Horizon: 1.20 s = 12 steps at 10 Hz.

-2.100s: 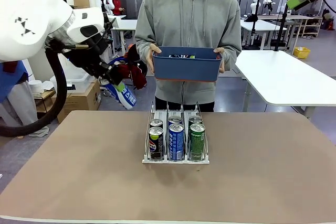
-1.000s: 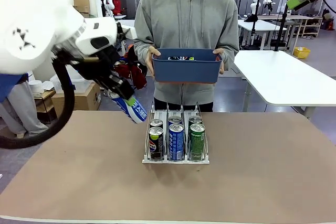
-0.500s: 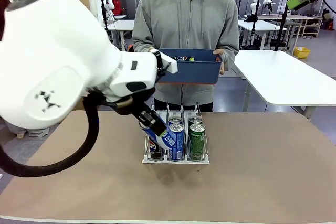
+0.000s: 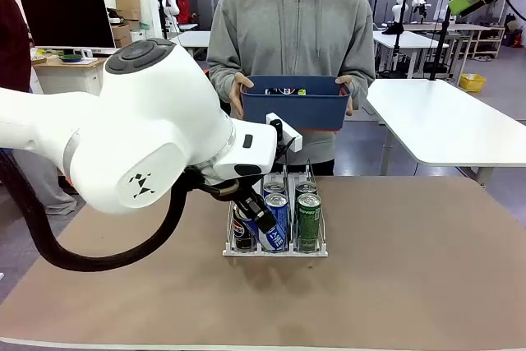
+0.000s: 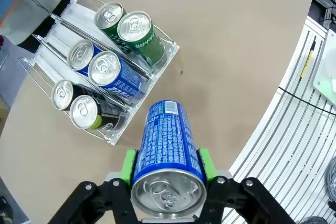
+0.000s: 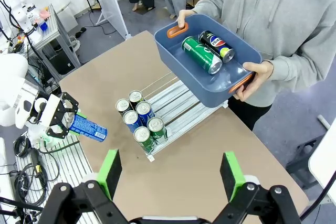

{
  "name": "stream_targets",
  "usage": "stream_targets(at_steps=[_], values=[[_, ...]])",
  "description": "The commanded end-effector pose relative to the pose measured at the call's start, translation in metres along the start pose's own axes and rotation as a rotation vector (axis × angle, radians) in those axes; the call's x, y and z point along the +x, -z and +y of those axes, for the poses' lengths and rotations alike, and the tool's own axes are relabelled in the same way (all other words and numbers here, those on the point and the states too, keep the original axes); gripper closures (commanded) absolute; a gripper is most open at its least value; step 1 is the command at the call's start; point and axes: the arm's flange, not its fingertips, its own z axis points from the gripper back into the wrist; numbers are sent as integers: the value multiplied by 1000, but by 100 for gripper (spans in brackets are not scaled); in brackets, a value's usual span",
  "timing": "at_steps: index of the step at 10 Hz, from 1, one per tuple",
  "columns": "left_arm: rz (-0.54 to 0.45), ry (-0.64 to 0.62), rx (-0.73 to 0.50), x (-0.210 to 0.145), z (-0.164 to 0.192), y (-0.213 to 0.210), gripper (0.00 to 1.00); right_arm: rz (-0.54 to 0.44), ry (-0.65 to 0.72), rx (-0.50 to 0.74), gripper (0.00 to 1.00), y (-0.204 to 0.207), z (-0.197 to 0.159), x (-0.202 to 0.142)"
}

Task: Fill the beverage cans into the dispenser.
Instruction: Place the picked Ionic drink in the line of the Automatic Can Dispenser with the same cans.

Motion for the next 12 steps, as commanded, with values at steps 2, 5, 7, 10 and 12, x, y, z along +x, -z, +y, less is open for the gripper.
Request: stream_targets(at_steps=[2,5,7,10,12], values=[[-38,-2,16,-2,-4,-18,43,0,1,0,0,0,0,0],[28,6,42,4,-4,-2,43,0,1,0,0,0,0,0],[88,49,40,21,10,19,43,0,1,0,0,0,0,0],[127,49,59,32,19,42,43,0,1,0,0,0,0,0],[140,45,53,38,29,52,43,0,1,0,0,0,0,0]])
